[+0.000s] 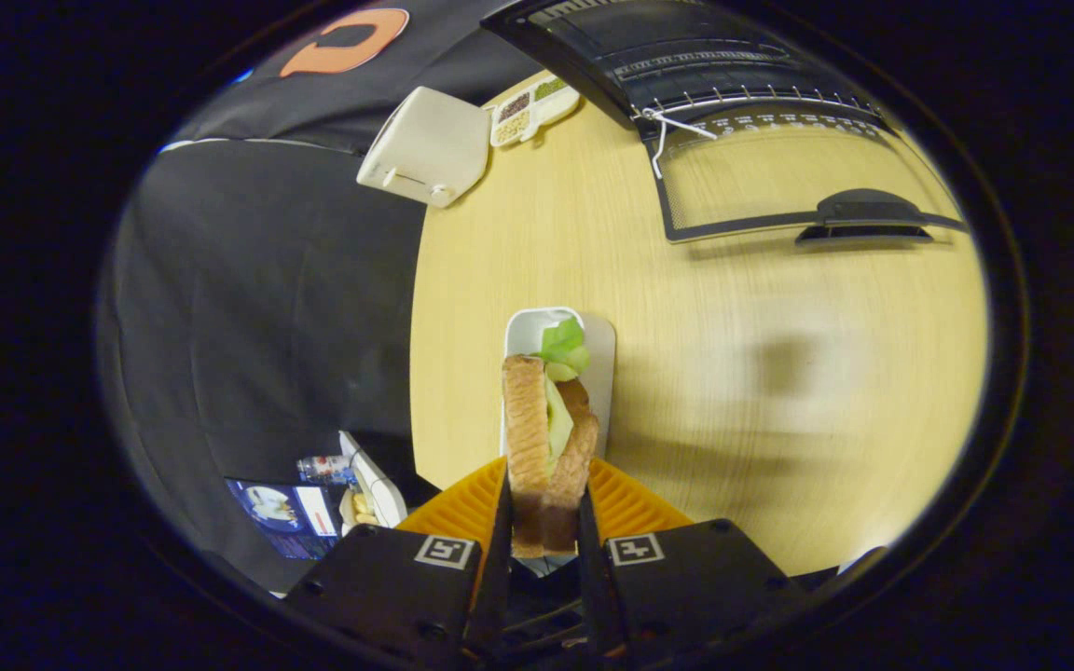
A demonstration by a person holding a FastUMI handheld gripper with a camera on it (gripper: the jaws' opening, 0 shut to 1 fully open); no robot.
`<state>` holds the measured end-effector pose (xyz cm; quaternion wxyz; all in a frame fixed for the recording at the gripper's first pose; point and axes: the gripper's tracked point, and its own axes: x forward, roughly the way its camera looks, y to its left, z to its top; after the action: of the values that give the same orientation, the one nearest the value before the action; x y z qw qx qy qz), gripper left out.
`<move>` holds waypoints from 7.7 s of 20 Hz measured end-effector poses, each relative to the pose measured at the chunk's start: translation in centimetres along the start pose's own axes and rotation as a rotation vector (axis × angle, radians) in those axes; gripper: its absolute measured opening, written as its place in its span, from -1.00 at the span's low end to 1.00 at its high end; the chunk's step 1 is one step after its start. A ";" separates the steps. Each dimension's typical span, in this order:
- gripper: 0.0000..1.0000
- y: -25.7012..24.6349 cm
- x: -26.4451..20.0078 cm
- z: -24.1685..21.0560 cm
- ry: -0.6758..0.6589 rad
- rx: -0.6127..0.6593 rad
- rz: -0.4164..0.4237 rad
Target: Open the toaster oven, put the food inside, and close the toaster oven door.
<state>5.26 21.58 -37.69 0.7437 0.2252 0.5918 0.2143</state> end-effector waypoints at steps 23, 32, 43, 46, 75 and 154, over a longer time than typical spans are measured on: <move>-0.29 -7.0 -23.2 11.1 -0.597 0.226 0.141; -0.29 -11.2 -19.1 19.8 -0.842 0.556 0.295; -0.30 -13.6 -14.2 27.7 -1.035 0.767 0.399; -0.30 -13.6 -13.3 28.9 -1.060 0.767 0.385; 0.85 -11.1 -14.7 13.1 -0.603 -0.205 -0.419; 0.99 10.0 -43.9 7.2 -1.345 -0.559 -0.440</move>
<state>2.68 3.34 4.05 0.9992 -0.0127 -0.0339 0.0194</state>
